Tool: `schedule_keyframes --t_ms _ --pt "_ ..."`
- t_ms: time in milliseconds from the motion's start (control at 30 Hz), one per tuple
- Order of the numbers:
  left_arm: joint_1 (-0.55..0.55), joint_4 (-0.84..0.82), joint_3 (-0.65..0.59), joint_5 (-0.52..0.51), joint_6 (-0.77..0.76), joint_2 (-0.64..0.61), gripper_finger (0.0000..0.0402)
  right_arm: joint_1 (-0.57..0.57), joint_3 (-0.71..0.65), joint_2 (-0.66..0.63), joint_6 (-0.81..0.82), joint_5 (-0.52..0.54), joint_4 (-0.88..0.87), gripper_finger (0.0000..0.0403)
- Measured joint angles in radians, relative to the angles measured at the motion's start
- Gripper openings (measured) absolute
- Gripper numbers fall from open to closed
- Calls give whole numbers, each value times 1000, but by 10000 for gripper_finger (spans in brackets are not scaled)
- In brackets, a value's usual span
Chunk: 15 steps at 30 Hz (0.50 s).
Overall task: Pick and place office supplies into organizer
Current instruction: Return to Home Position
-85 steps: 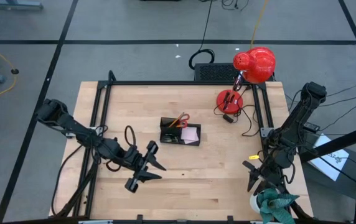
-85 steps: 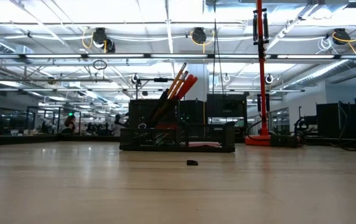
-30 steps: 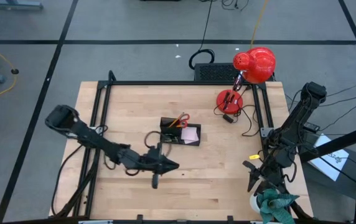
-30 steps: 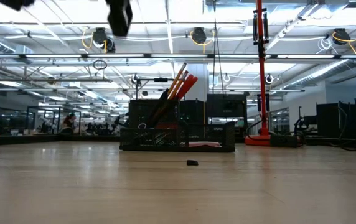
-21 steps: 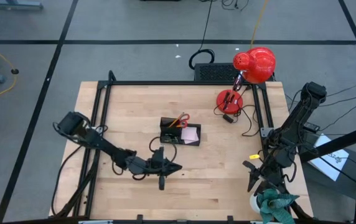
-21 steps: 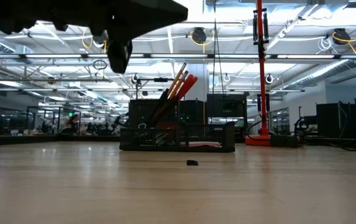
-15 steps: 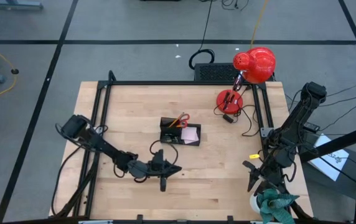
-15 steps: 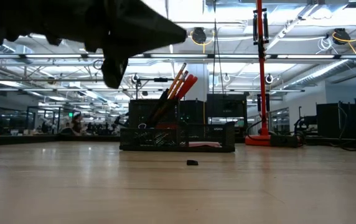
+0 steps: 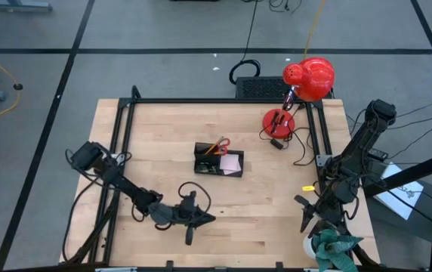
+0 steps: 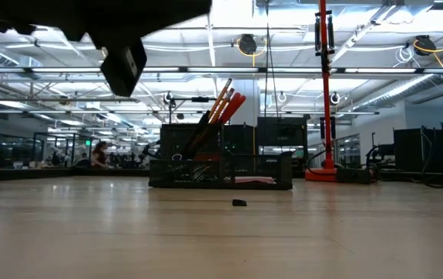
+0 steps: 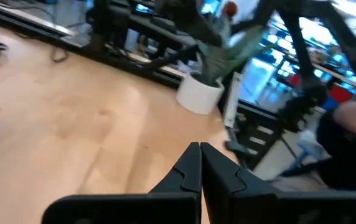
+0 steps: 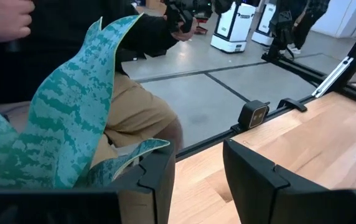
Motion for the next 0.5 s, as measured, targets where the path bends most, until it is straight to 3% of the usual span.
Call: schedule_keyframes --t_ms 500 --pt "-28 -33 0 61 128 -1 30 0 0 0 -59 104 114 128"
